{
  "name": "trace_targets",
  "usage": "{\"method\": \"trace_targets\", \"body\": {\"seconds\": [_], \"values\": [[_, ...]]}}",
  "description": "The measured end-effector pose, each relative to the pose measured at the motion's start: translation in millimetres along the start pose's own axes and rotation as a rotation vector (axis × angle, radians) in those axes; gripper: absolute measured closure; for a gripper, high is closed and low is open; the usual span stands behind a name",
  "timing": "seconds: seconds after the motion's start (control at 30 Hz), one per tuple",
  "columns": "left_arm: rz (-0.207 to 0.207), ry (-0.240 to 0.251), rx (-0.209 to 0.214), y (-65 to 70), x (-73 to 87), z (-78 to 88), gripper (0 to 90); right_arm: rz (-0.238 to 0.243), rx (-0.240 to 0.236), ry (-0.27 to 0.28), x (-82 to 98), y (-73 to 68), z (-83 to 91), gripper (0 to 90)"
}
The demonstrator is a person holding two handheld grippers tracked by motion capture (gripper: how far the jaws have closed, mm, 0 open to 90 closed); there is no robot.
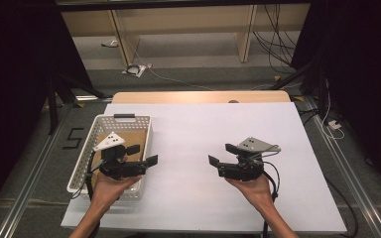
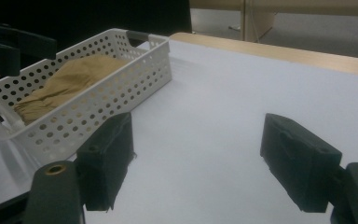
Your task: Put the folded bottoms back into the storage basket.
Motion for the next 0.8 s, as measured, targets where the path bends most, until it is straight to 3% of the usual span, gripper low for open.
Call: {"method": "trace_targets", "body": {"seconds": [0.13,0.8], "values": [[-0.020,0.016,0.013,6.0,4.8,-3.9,16.0,-0.016,0.004,0.007,8.0,5.6,6.6,26.3],[-0.085,0.057,0.046,26.7,32.5,-15.6,15.8,0.005,0.047,0.051,36.7,9.7,37.5,22.9]]}}
Point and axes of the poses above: each handheld gripper's, and its own axes: z roughly backward along the jaws, x roughly out of its underside, y roughly to its right, the point moved 6 cm from there along -z, roughly forward along the jaws, and after that the axes turned 8 degrees about -y, right-handed, at the moved point
